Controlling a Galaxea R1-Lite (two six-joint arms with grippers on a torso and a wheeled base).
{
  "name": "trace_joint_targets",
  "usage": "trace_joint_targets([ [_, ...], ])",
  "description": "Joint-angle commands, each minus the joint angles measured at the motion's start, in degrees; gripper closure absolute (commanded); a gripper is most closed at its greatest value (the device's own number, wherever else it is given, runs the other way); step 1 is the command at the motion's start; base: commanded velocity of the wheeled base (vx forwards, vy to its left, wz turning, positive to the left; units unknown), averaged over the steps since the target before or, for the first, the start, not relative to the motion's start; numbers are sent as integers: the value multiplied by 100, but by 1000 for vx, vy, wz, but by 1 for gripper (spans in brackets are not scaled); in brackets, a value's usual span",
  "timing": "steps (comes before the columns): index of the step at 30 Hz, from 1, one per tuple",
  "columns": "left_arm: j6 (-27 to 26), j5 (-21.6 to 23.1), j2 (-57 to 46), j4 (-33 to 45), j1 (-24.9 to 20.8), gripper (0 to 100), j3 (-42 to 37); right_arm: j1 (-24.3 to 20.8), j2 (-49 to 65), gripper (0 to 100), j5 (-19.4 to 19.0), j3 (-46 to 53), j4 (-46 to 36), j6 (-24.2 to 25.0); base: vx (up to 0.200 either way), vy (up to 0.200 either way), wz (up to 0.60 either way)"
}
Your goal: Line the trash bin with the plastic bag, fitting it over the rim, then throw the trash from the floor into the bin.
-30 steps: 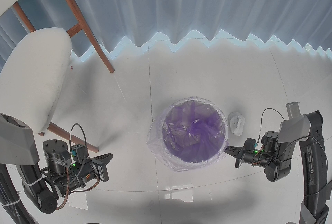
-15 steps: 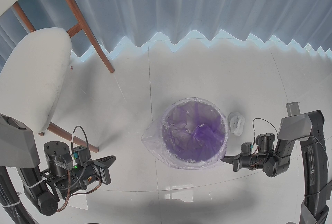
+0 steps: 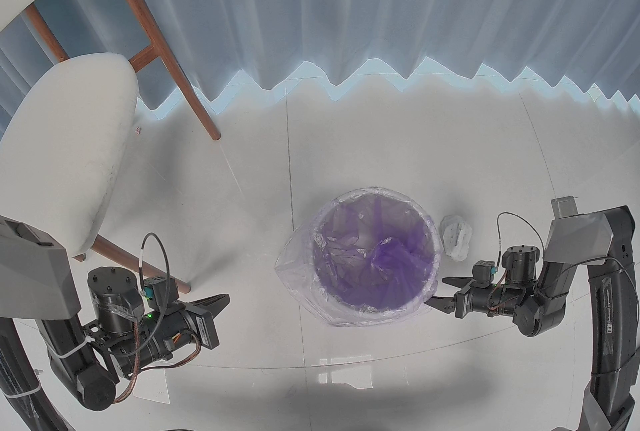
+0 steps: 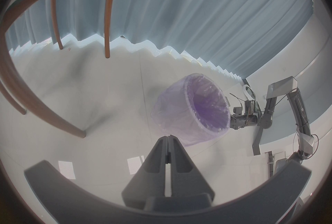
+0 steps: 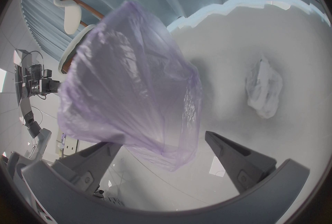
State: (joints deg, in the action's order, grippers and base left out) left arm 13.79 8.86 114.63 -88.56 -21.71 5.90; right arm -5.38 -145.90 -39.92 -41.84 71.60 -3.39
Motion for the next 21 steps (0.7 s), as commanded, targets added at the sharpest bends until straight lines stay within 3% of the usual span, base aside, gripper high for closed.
trace_joint_targets([
  [1,-113,388,473,6,158,100,772,265,536,0,-7,1380,1208,110,0,0,0],
  [5,-359,828,833,15,79,100,1352,388,650,0,2,2233,1840,119,0,0,0],
  [7,-605,1469,1185,41,97,100,1695,511,852,0,2,2602,1840,84,0,0,0],
  [9,-992,2005,1642,50,185,100,2073,713,1107,0,2,2804,1840,84,0,0,0],
  [12,-1458,2313,2046,50,325,100,2433,792,1222,0,2,2839,1840,84,0,0,0],
  [14,-1976,2744,2441,76,378,100,2873,863,1362,0,2,2883,1840,84,0,0,0],
  [21,-2565,2823,2758,357,317,100,3550,854,1424,0,2,3032,1840,75,0,0,0],
])
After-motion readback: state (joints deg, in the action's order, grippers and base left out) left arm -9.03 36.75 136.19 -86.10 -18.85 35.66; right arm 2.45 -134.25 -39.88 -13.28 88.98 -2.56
